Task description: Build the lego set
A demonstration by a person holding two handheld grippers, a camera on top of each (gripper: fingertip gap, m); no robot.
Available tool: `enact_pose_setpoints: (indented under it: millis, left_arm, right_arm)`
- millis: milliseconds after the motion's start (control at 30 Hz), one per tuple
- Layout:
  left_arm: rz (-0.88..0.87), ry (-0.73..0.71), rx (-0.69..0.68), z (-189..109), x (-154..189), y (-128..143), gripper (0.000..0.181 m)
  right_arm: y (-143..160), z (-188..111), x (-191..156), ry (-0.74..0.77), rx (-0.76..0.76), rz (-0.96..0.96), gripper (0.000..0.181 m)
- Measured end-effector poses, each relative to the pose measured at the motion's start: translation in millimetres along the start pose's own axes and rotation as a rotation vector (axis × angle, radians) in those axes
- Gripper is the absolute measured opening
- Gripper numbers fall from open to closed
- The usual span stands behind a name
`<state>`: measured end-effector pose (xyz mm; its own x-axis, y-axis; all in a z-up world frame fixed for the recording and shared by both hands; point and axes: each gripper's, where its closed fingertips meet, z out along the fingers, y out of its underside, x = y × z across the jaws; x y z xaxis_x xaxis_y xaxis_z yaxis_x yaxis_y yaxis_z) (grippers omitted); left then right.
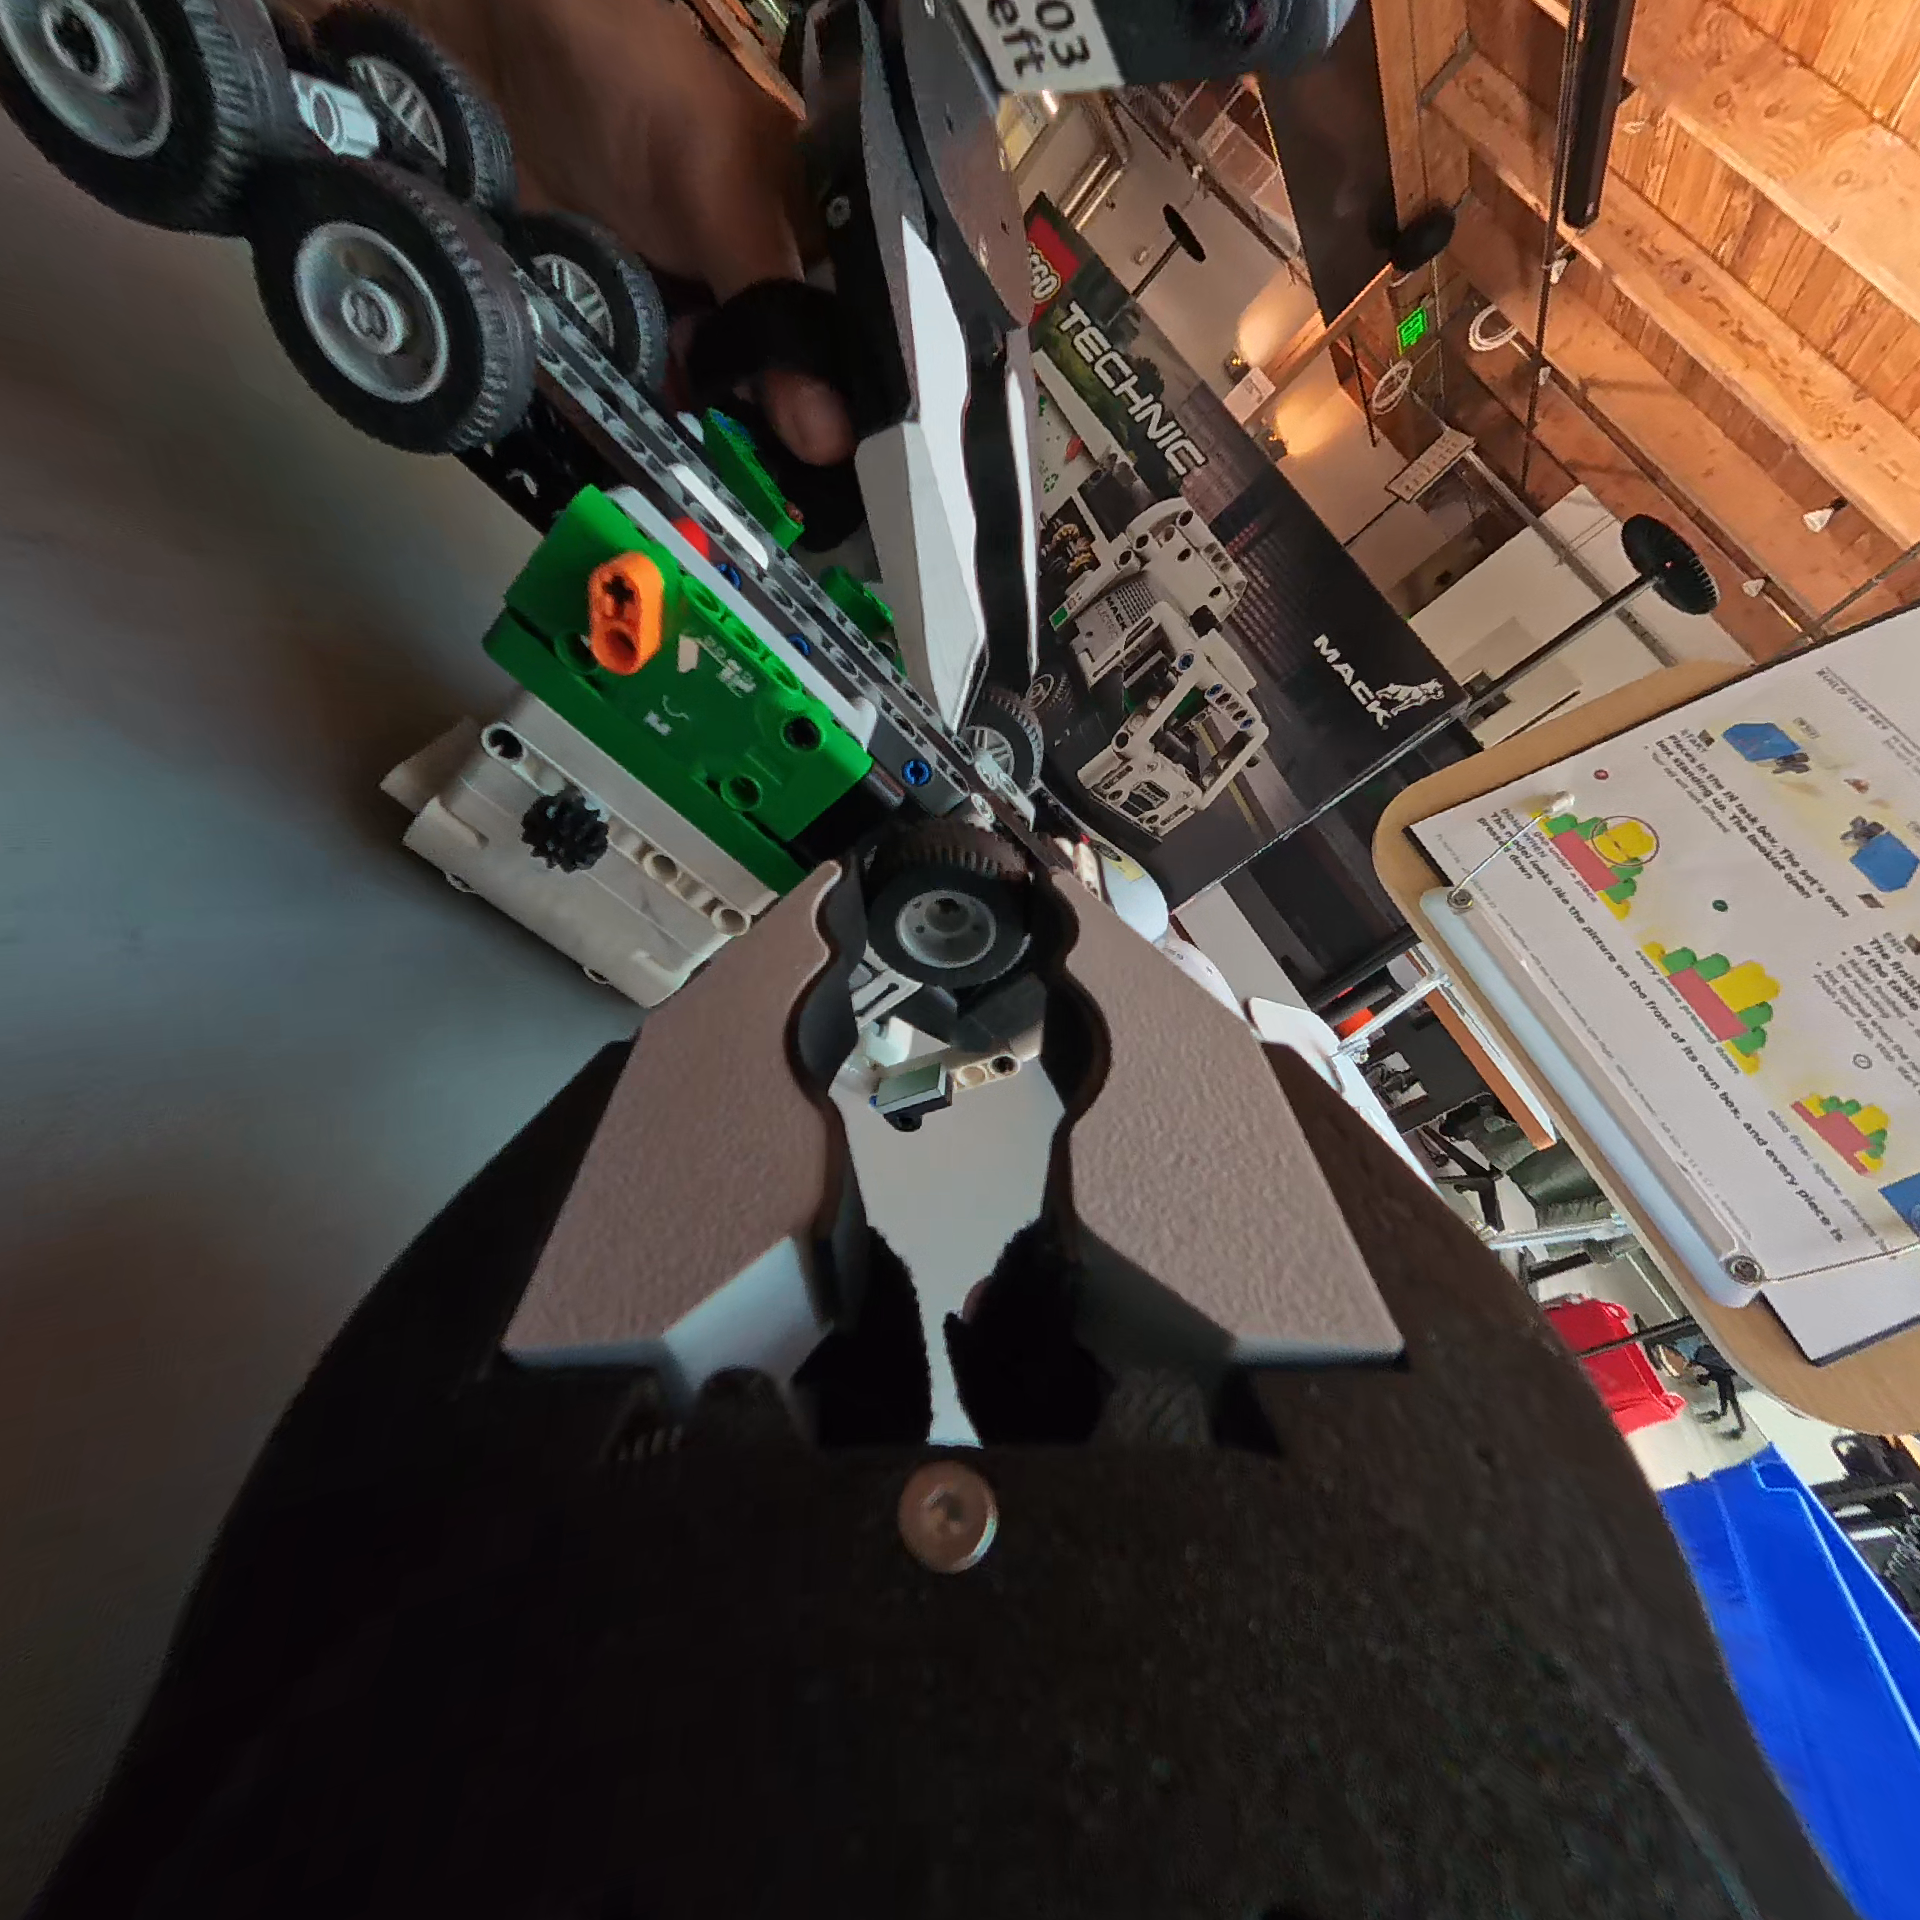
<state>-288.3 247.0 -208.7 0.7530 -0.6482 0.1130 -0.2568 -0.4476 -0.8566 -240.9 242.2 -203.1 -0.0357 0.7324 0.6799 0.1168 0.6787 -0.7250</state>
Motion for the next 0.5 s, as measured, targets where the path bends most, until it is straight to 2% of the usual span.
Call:
enact_pose_setpoints:
  millis: [167, 300, 433, 467, 500]
  left_arm:
    - [0.018, -0.021, -0.021, 0, 1, 0, 0.019]
    - [-0.070, 0.000, -0.058, -3, 2, -1, 0.021]
    - [-0.184, 0.077, -0.089, -7, 14, -8, 0.059]
    - [-0.212, 0.105, -0.116, -7, 21, -8, 0.074]
    - [-0.231, 0.100, -0.142, -5, 23, -8, 0.075]
  right_arm:
    - [-4, -1, -2, 0.003, -0.009, -0.025, 0.031]
    - [-5, 0, -2, 0.017, -0.035, -0.076, 0.031]
    - [-4, 3, 0, 0.032, -0.058, -0.104, 0.031]
    - [-3, 4, 0, 0.033, -0.062, -0.109, 0.031]
    - [-3, 5, 0, 0.031, -0.063, -0.105, 0.031]
